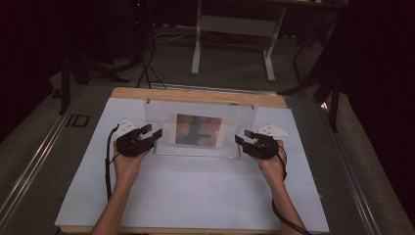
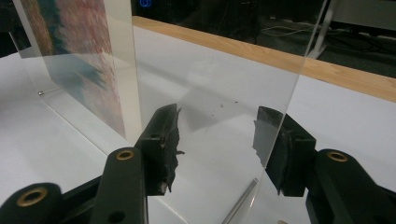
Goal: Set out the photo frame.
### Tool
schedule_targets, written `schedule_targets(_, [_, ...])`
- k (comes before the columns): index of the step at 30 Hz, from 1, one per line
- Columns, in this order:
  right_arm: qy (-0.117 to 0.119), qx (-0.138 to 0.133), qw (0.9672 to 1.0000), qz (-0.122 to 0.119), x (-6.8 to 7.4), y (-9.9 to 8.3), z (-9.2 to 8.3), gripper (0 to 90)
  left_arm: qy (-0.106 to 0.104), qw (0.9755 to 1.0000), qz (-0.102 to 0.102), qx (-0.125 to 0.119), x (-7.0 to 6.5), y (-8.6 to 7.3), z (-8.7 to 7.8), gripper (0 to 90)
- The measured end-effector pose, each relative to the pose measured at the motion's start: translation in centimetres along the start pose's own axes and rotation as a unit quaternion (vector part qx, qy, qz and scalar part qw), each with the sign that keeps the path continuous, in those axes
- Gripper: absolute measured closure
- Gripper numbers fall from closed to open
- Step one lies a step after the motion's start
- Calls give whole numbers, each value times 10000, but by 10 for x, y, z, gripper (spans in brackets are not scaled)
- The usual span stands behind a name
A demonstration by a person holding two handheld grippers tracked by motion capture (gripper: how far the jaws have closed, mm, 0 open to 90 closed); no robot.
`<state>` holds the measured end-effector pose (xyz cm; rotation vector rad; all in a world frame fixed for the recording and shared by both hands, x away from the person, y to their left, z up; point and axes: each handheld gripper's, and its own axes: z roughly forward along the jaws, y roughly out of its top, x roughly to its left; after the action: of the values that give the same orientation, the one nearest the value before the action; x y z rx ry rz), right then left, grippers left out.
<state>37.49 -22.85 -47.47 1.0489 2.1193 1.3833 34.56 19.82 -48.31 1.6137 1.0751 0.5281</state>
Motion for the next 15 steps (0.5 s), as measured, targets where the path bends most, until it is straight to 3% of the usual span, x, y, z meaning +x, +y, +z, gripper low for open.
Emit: schedule_targets(15, [52, -37, 9999, -100, -1, -3, -1, 496, -43, 10000, 26, -4, 1, -2, -1, 473])
